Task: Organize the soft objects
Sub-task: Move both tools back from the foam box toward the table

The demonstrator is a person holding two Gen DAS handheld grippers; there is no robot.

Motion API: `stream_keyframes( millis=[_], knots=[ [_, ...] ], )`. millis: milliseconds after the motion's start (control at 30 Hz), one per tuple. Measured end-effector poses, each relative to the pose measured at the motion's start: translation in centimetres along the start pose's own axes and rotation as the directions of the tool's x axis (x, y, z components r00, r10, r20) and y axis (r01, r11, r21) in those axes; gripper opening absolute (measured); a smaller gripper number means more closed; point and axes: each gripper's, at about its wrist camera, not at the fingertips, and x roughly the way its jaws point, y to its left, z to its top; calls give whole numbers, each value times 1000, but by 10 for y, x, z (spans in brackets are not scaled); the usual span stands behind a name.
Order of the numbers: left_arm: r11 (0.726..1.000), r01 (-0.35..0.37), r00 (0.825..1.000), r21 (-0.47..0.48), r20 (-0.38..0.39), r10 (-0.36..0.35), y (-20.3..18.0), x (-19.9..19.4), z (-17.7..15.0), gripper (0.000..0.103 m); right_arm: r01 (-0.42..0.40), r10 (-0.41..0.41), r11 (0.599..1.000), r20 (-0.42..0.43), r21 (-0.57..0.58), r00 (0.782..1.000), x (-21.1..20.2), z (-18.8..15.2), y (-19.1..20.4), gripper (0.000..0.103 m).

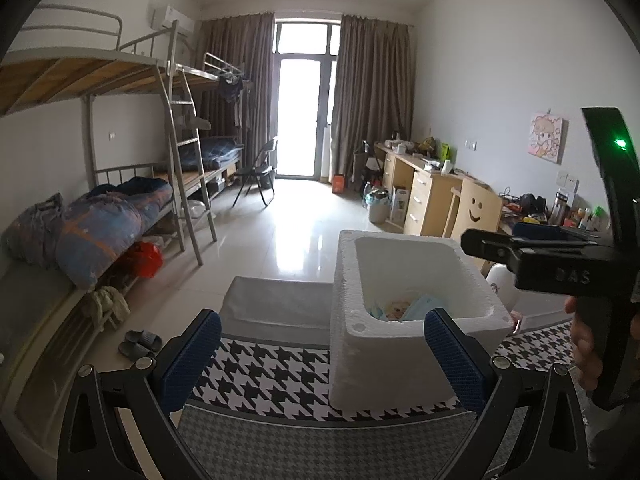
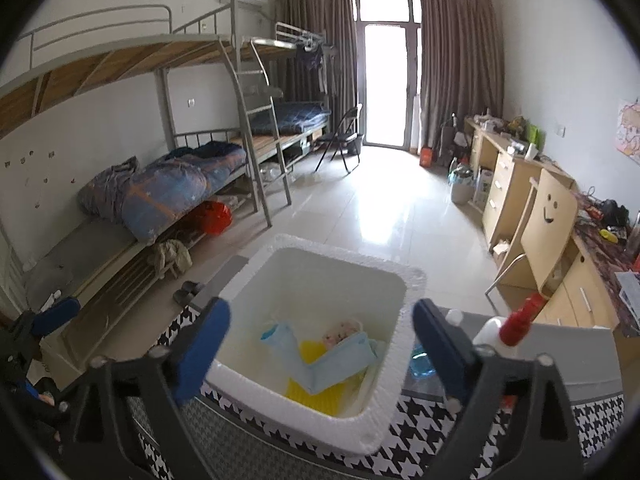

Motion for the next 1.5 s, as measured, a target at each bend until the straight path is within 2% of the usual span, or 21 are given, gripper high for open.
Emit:
stream_keyframes(
  millis=[667, 1500],
  knots=[
    [999, 24, 999, 47, 32, -26, -26, -36, -4, 102, -30, 32, 999, 58, -34, 998, -50, -24, 8, 97],
    [992, 77, 990, 98, 113, -88, -60, -96, -18, 102, -15, 17, 1000, 146, -17, 989, -120, -63, -3, 97]
  ],
)
